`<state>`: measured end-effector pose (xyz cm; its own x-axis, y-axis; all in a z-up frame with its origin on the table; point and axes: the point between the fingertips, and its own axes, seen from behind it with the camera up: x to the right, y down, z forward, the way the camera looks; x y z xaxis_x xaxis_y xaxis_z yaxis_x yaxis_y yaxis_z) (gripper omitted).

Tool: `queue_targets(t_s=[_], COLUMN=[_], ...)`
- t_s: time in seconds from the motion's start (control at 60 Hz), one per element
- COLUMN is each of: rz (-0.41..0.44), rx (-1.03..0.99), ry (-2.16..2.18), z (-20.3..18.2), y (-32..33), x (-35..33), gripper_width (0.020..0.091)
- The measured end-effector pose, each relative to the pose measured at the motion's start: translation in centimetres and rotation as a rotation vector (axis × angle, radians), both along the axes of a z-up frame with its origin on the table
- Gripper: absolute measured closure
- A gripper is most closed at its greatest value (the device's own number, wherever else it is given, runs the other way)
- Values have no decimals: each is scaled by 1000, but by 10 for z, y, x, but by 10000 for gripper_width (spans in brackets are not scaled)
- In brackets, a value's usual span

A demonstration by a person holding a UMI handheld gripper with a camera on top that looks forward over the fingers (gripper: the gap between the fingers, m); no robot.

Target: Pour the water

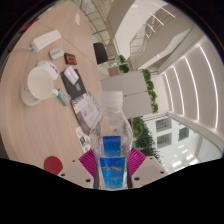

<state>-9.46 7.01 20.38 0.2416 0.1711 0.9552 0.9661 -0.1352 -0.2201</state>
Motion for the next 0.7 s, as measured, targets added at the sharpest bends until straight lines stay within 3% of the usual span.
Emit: queue_targets(t_s=[0.35, 0.567, 0.7], rz=[113, 118, 125], rx=[-56, -109, -83], ry=[-927, -1037, -874], z=[-27, -32, -23], y=[19, 17, 22], x=[-78, -88, -96], gripper_width=[733, 732, 732])
